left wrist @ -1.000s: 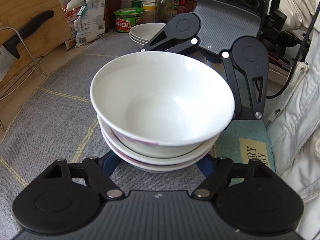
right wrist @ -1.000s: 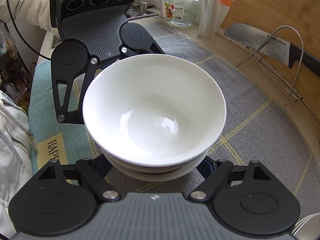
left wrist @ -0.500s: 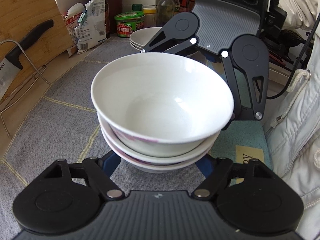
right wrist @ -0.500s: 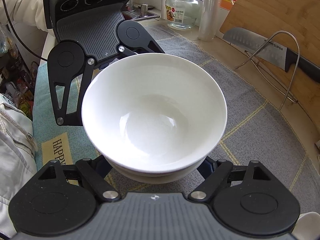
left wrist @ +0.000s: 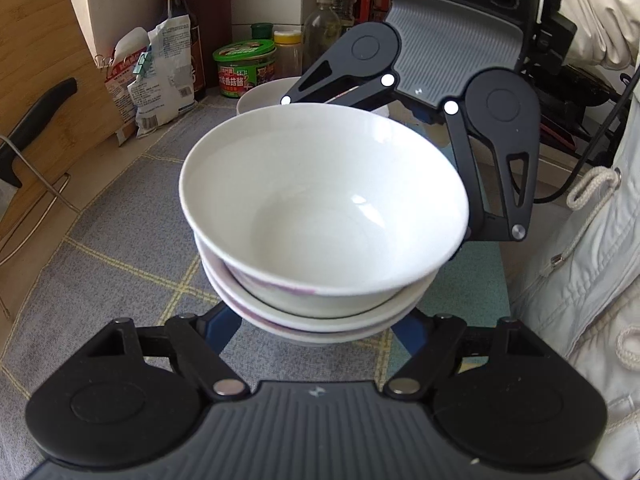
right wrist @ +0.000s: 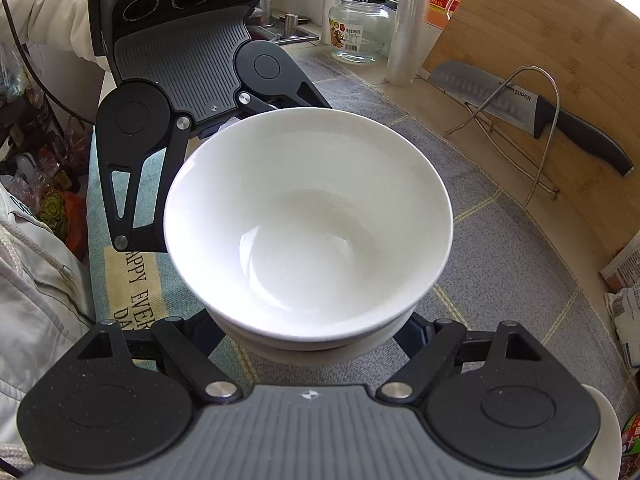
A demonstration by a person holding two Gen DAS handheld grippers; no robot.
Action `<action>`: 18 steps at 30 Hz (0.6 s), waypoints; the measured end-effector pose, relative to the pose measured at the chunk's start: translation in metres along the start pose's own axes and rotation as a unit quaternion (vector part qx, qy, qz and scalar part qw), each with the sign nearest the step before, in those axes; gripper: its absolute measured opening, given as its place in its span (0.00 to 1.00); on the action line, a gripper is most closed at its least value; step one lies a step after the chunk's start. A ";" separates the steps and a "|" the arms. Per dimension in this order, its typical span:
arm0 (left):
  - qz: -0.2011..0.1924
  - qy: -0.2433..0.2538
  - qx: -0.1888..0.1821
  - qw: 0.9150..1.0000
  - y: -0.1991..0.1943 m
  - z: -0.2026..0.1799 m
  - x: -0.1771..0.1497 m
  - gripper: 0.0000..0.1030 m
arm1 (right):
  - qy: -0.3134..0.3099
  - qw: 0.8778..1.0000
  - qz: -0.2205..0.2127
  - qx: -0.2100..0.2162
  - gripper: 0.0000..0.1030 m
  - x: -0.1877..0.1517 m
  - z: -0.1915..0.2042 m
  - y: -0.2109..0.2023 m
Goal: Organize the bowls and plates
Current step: 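Lift the bowl stack with both grippers and carry it toward the plate stack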
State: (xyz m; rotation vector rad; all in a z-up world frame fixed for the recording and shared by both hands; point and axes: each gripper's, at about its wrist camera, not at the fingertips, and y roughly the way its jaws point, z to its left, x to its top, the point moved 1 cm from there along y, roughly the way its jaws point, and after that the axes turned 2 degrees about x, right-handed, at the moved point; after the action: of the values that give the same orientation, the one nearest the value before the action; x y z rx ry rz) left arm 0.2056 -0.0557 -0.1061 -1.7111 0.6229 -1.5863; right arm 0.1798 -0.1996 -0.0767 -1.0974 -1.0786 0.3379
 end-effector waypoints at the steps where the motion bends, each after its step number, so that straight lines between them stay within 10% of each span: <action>1: 0.000 0.000 0.000 1.000 0.003 -0.002 0.005 0.78 | 0.001 1.000 0.000 0.001 0.86 -0.004 -0.003 -0.005; 18: -0.016 0.037 0.001 0.999 0.071 -0.015 0.105 0.78 | 0.005 0.999 -0.003 -0.035 0.86 -0.069 -0.065 -0.081</action>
State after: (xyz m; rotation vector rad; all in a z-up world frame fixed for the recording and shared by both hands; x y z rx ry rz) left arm 0.2126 -0.1824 -0.0938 -1.6738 0.6340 -1.6785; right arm 0.1792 -0.3213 -0.0480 -1.1569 -1.0910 0.2913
